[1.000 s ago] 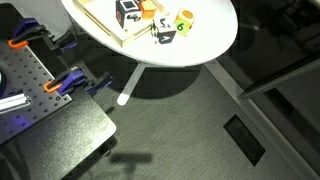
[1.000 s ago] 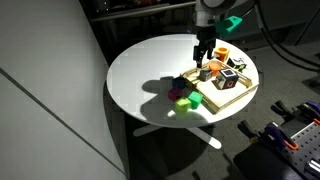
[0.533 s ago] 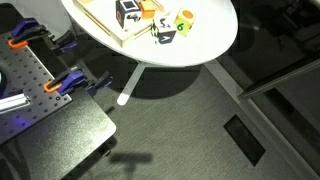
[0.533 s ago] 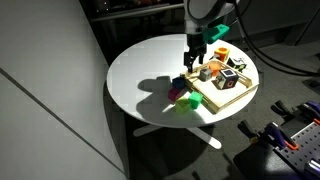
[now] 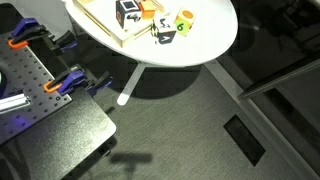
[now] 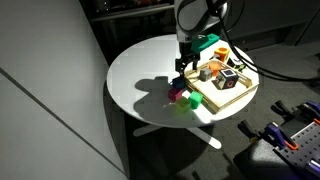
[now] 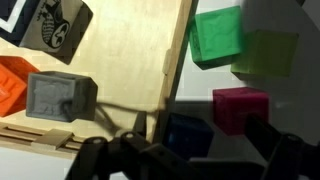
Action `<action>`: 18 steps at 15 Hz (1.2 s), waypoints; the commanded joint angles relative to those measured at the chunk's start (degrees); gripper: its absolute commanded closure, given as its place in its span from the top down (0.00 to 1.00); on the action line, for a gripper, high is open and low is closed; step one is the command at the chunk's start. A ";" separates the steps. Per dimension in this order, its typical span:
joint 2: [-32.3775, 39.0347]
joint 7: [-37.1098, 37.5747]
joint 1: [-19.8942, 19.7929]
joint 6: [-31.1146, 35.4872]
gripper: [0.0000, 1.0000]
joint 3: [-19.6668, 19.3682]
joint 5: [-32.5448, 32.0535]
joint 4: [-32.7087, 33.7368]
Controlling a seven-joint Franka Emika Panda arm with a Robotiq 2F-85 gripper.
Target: Put the blue block on the tray
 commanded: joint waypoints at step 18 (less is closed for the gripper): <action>11.66 9.23 3.18 -1.75 1.00 -3.81 -1.11 14.48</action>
